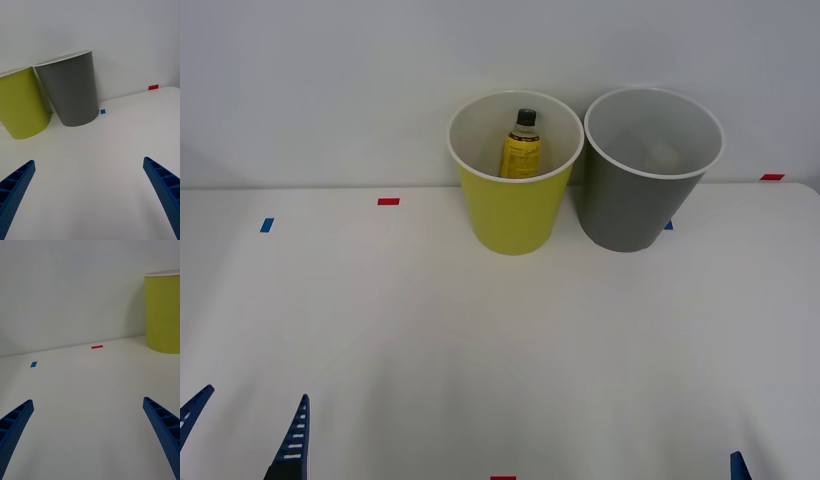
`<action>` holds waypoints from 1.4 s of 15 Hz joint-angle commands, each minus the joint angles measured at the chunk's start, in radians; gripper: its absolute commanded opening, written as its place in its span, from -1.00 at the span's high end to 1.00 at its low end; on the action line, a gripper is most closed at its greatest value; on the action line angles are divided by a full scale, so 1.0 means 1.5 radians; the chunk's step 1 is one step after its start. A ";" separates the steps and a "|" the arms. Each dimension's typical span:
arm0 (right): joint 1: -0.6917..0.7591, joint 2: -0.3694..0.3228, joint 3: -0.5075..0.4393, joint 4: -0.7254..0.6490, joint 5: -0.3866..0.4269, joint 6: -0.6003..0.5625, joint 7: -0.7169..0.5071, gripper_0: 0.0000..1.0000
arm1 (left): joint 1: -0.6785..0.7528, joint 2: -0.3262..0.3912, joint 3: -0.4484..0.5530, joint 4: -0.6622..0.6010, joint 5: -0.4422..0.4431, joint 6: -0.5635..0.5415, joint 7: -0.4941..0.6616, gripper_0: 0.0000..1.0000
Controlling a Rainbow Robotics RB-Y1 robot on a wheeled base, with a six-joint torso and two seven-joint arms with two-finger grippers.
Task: Put cans in the gray bin and PET bottles in the light green bin.
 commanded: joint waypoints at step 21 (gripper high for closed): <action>0.000 0.000 0.000 0.000 0.000 0.000 0.000 -1.00 | 0.022 -0.002 -0.038 0.086 -0.014 -0.128 0.018 -1.00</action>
